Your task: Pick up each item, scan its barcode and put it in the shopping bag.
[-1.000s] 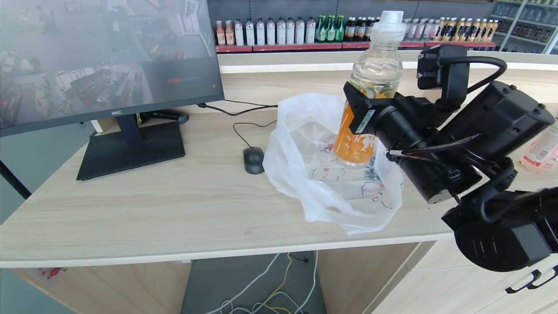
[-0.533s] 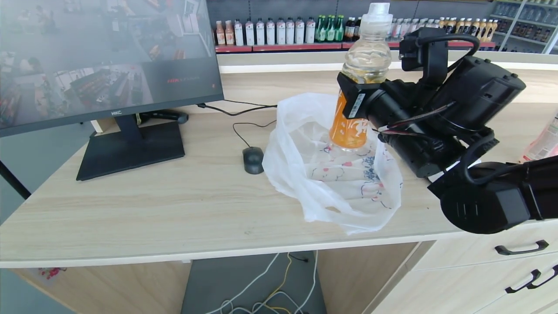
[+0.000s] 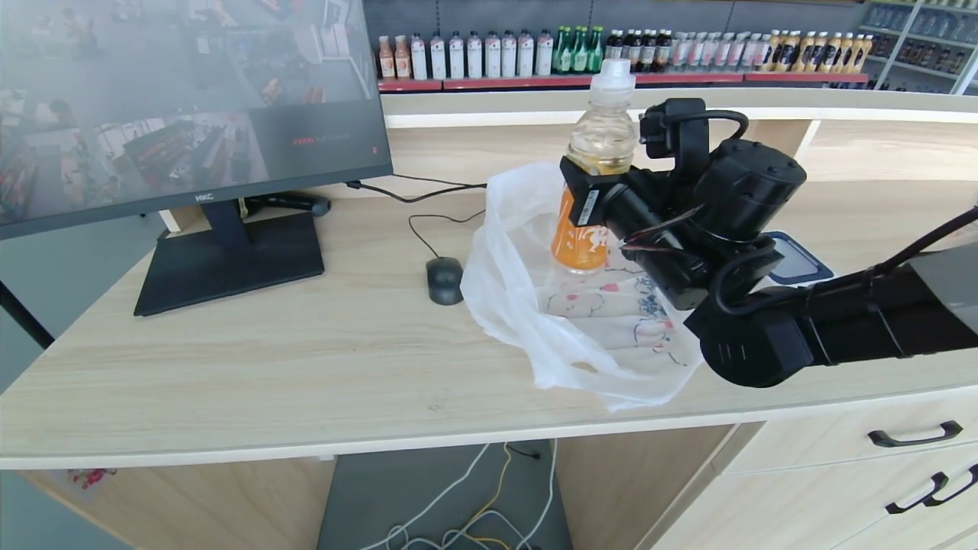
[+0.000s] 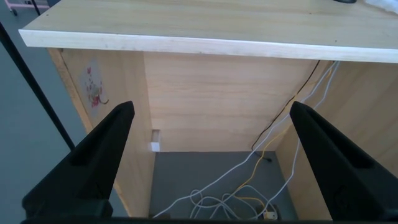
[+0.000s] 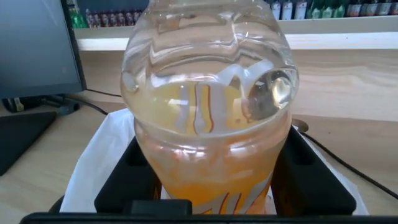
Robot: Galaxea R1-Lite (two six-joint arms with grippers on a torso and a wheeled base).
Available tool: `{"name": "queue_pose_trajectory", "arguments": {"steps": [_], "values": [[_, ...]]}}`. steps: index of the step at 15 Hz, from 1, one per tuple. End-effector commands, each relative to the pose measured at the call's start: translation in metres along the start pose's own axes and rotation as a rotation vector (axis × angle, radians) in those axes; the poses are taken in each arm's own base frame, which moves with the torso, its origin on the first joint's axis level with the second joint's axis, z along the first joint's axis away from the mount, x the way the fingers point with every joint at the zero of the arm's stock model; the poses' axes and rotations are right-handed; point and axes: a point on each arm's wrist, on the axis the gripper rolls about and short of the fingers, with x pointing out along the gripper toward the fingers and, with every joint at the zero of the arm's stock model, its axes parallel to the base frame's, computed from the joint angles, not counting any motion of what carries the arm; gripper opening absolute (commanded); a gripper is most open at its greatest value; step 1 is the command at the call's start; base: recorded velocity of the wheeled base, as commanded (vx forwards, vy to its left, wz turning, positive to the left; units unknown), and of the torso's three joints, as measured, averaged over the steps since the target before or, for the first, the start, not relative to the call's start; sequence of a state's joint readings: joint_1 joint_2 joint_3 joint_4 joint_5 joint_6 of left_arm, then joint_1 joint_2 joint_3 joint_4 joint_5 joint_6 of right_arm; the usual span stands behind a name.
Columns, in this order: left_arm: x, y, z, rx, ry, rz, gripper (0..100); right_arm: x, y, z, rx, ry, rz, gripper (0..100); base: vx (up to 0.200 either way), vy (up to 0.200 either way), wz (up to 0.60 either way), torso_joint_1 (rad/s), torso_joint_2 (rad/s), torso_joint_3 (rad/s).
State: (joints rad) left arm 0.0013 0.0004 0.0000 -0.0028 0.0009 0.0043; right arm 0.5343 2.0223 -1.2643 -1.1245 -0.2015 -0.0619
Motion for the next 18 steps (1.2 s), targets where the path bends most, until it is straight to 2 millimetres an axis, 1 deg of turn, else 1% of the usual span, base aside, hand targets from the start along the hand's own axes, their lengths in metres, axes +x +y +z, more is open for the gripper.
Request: {"name": "queue_pose_trajectory", "arguments": {"steps": [1,5,9,18], "values": [[0.0,0.0,0.0,0.0,-0.001,0.001,100,0.008,0.003,-0.018,-0.004,0.022,-0.002,0,0.0,0.0,0.0,0.0,0.0,0.0],[0.0,0.0,0.0,0.0,-0.001,-0.001,100,0.011,0.004,-0.024,-0.005,0.027,-0.001,0,0.0,0.0,0.0,0.0,0.0,0.0],[0.0,0.0,0.0,0.0,-0.001,0.001,100,0.014,0.005,-0.036,0.015,0.043,-0.001,0,0.0,0.0,0.0,0.0,0.0,0.0],[0.0,0.0,0.0,0.0,-0.001,0.001,100,0.014,0.008,-0.049,0.012,0.071,0.005,0,0.0,0.0,0.0,0.0,0.0,0.0]]}}
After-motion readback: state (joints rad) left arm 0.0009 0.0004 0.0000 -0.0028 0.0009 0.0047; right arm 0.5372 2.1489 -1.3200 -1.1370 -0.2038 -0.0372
